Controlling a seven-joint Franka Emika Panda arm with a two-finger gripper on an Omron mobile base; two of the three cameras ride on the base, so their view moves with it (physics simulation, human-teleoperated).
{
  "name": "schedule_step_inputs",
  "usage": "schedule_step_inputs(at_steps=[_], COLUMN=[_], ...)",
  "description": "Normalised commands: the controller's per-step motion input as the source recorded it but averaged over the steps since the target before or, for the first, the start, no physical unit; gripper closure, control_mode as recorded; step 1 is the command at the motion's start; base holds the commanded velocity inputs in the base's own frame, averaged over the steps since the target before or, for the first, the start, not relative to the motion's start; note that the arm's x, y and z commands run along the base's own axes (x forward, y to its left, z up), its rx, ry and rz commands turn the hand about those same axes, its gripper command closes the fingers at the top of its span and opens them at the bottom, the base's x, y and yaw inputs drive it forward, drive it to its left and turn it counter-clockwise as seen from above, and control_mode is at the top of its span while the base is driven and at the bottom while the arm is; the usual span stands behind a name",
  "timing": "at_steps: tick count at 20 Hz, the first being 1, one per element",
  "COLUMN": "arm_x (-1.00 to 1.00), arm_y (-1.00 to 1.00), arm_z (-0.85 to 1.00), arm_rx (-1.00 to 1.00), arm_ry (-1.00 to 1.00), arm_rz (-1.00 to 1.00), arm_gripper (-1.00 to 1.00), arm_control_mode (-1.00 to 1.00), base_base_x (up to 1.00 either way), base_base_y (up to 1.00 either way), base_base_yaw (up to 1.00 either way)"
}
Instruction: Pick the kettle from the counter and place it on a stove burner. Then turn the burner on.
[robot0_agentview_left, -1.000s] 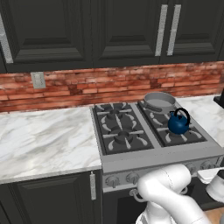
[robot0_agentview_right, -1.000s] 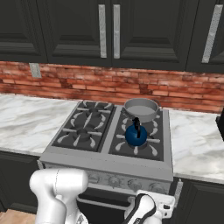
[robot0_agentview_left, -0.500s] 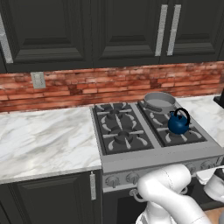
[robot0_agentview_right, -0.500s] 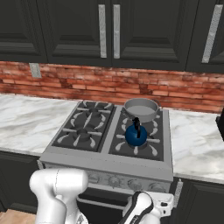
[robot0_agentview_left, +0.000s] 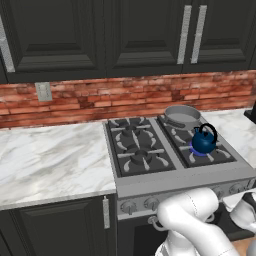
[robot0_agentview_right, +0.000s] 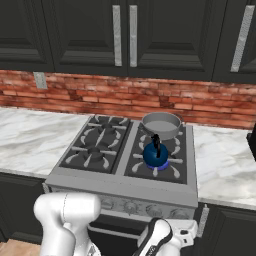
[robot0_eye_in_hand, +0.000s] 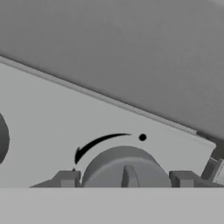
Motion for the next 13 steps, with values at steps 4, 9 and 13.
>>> schedule_step_inputs(at_steps=[4, 9, 13], arm_x=[-0.35, -0.40, -0.45], arm_y=[0.00, 0.00, 0.00], arm_z=[-0.31, -0.32, -0.36], arm_rx=[-0.14, -0.16, -0.17], arm_ry=[-0.18, -0.17, -0.16], arm_rz=[0.55, 0.59, 0.61], arm_gripper=[1.00, 1.00, 1.00], arm_control_mode=[-1.00, -1.00, -1.00], base_base_x=[0.00, 0.00, 0.00], base_base_y=[0.00, 0.00, 0.00], base_base_yaw=[0.00, 0.00, 0.00])
